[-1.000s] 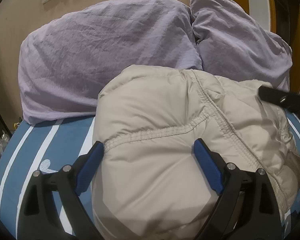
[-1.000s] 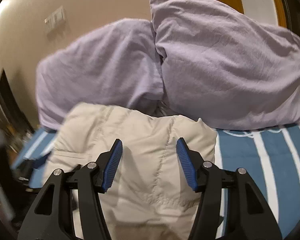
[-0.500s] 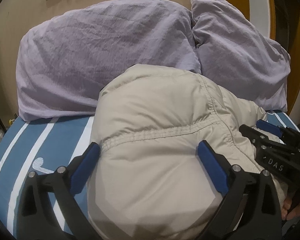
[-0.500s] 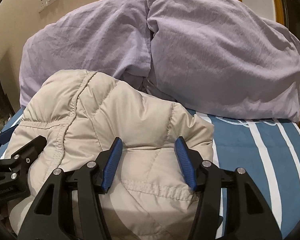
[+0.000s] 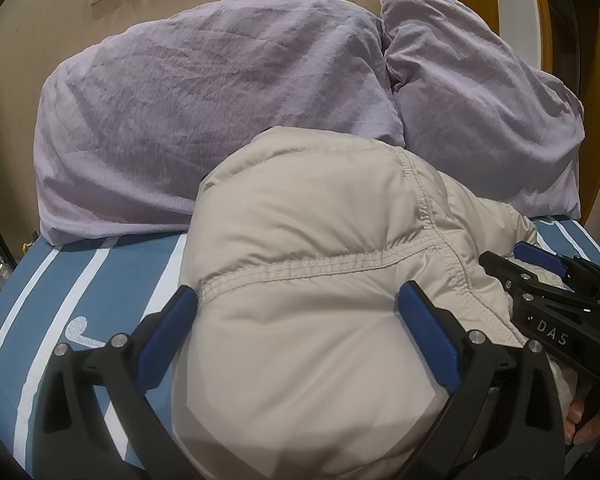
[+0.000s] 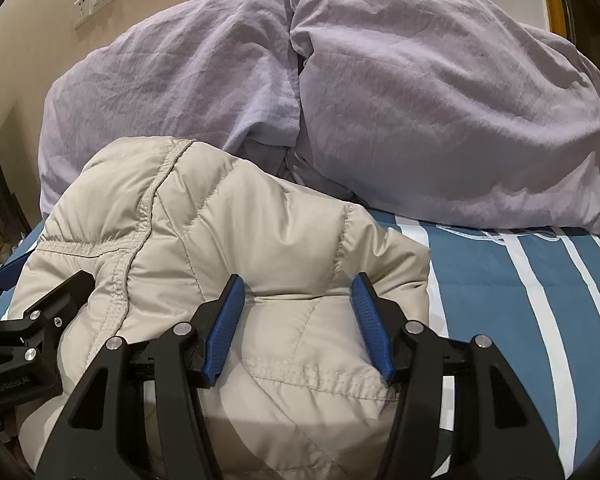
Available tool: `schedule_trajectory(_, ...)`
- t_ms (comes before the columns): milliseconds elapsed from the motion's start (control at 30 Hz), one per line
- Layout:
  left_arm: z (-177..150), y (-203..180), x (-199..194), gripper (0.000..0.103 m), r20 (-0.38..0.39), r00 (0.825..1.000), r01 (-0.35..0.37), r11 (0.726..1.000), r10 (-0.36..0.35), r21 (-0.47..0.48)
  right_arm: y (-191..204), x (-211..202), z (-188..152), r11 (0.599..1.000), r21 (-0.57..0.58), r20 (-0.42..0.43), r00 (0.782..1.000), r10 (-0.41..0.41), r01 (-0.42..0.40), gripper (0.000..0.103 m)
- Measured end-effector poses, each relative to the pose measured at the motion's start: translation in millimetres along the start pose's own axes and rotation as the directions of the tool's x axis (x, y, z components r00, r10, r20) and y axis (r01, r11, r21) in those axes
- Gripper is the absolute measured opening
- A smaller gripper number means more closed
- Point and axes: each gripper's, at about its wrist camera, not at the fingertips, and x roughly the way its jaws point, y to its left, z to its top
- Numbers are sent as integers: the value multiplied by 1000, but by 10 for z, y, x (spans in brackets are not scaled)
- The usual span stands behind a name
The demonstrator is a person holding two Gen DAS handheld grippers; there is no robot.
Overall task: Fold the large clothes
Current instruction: 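Press the folded jacket flat with both open grippers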
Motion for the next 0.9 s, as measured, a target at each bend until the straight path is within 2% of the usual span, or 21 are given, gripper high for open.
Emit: schedule_trajectory(900,-14,7,-3,101,15,1000,-14,1000,14,14,5,1,-25,1000,8,13,1000,3,-3,58)
